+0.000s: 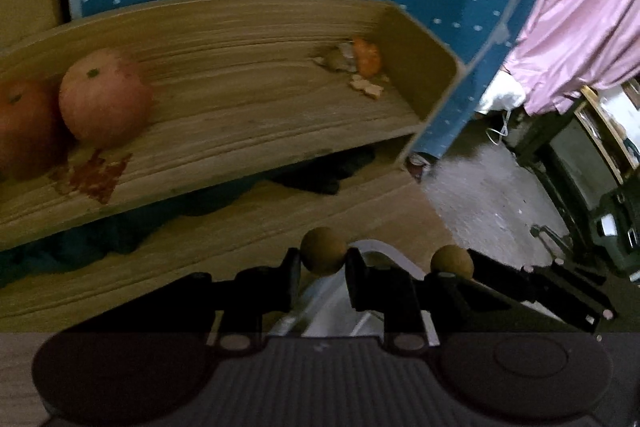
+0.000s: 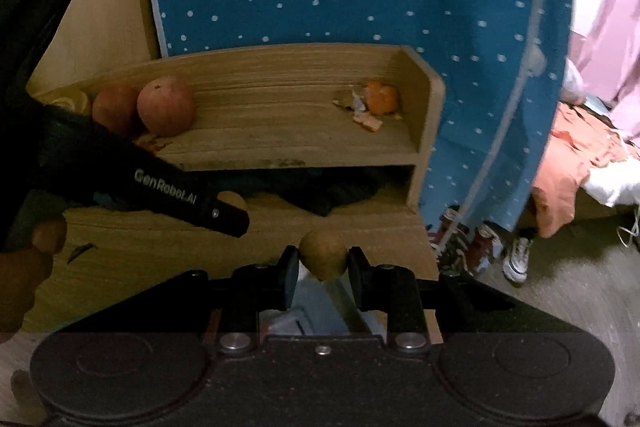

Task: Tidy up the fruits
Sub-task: 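Carry both brown balls over the silver tray with both tools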

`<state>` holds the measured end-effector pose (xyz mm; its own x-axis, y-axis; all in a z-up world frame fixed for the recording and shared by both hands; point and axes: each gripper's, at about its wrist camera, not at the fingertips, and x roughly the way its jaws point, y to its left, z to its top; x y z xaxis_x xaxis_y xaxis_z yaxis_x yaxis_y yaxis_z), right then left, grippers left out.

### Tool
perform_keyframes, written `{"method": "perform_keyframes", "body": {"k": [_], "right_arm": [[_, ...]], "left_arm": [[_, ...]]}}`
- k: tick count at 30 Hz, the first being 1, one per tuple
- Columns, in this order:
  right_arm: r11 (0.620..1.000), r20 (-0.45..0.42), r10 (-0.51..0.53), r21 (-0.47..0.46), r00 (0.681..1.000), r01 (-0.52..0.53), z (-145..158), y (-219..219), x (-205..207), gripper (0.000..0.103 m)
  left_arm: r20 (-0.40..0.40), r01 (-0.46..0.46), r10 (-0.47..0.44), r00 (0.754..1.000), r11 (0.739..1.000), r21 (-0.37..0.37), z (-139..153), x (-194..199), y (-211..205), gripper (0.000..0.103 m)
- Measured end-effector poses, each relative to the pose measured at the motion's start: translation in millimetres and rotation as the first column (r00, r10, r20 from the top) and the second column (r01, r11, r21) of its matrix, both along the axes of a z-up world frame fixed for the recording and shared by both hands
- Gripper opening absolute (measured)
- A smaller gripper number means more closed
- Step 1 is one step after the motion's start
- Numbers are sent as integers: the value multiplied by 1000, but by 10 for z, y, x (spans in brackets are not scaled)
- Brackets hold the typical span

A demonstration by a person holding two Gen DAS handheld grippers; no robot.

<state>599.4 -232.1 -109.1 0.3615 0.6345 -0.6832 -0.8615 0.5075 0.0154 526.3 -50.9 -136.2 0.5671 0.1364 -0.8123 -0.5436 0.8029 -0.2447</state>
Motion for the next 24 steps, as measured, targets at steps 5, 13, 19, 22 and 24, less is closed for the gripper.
{"method": "perform_keyframes", "body": {"k": [5,13,19,22,24], "right_arm": [[998,-12,-66,-10,998,65,-41,-229,-138,28],[990,-35,-136,-43,990,134,-153,-530,-320,28],[987,-43,-153,-52,987,151,-178,-656,-420,28],[986,-38,-159,-63,987,157,-199,-692,-450,28],[984,-36,-164,-71,986,161,-218,-713,-451,28]], "left_arm": [[-10,40,-40,999,999,-13,-11,26,-127,27],[1,107,-107,994,994,-10,19,41,-350,27],[9,168,-168,986,985,-28,52,20,-521,27],[4,213,-213,977,976,-41,39,15,-638,27],[1,231,-231,973,972,-50,16,18,-696,27]]}}
